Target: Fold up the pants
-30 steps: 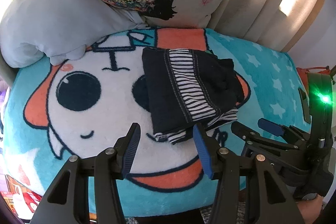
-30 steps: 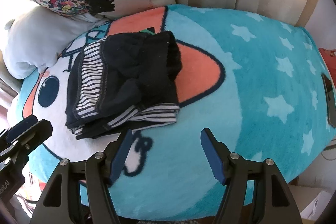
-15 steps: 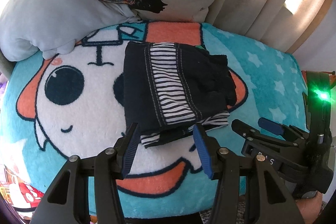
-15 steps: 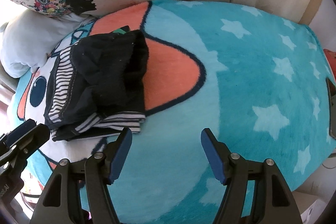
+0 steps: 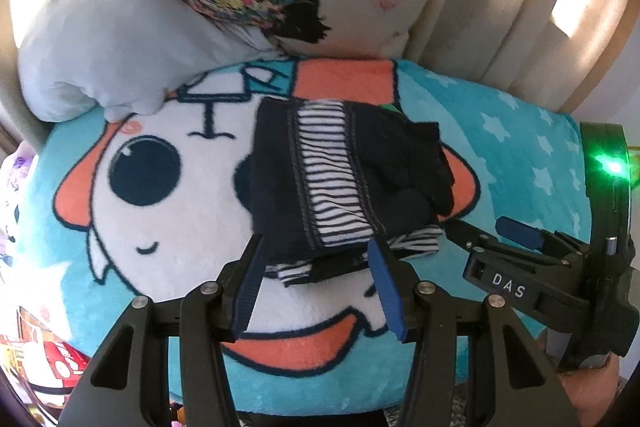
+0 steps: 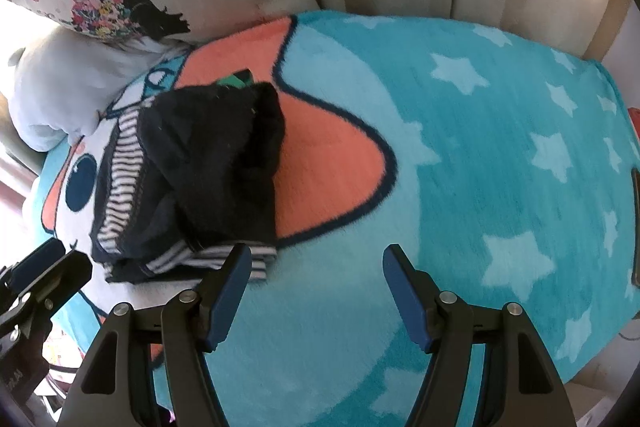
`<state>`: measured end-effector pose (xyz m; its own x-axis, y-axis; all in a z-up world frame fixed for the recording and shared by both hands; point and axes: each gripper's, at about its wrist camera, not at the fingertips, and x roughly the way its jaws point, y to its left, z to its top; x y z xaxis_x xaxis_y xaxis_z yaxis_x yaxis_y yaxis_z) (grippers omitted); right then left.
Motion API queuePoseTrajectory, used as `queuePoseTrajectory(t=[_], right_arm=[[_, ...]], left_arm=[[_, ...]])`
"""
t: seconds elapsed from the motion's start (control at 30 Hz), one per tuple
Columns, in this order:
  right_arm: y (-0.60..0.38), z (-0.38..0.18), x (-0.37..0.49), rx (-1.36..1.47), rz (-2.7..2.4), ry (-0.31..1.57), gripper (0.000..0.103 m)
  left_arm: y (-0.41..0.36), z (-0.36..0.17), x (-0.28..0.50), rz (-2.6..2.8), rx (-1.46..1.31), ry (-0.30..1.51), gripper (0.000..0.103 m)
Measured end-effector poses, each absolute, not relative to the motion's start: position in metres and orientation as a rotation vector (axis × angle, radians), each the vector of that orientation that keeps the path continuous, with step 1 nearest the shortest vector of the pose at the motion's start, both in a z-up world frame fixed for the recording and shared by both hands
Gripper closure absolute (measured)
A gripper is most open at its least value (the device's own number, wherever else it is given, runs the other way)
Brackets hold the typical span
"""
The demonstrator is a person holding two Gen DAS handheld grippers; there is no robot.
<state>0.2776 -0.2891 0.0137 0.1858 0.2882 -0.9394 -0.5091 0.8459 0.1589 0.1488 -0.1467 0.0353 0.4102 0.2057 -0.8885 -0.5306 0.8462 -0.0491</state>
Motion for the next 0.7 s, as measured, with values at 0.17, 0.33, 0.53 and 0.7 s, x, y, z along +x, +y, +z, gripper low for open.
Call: queuePoseTrajectory(t=[0.17, 0.33, 0.53, 0.7], right_arm=[[-0.28, 0.024, 0.273, -0.205, 0.604, 1.223, 0.03], [-0.276, 0.023, 0.268, -0.221, 0.617, 1.219, 0.03], [-0.27, 0.019, 0.265, -0.24, 0.626, 1.214, 0.03], [-0.268, 0.023, 0.268, -0.234, 0.624, 1.195, 0.03]], left_arm=[[-0.141, 0.044, 0.139, 0.517, -0.356, 1.018, 0.052], [-0.139, 0.048, 0.134, 0.519, -0.362, 0.991, 0.052], [-0.134, 0.048, 0.135, 0.53, -0.37, 0.99, 0.052], [-0.131, 0.054, 0.134, 0.537, -0.361, 0.968, 0.052]])
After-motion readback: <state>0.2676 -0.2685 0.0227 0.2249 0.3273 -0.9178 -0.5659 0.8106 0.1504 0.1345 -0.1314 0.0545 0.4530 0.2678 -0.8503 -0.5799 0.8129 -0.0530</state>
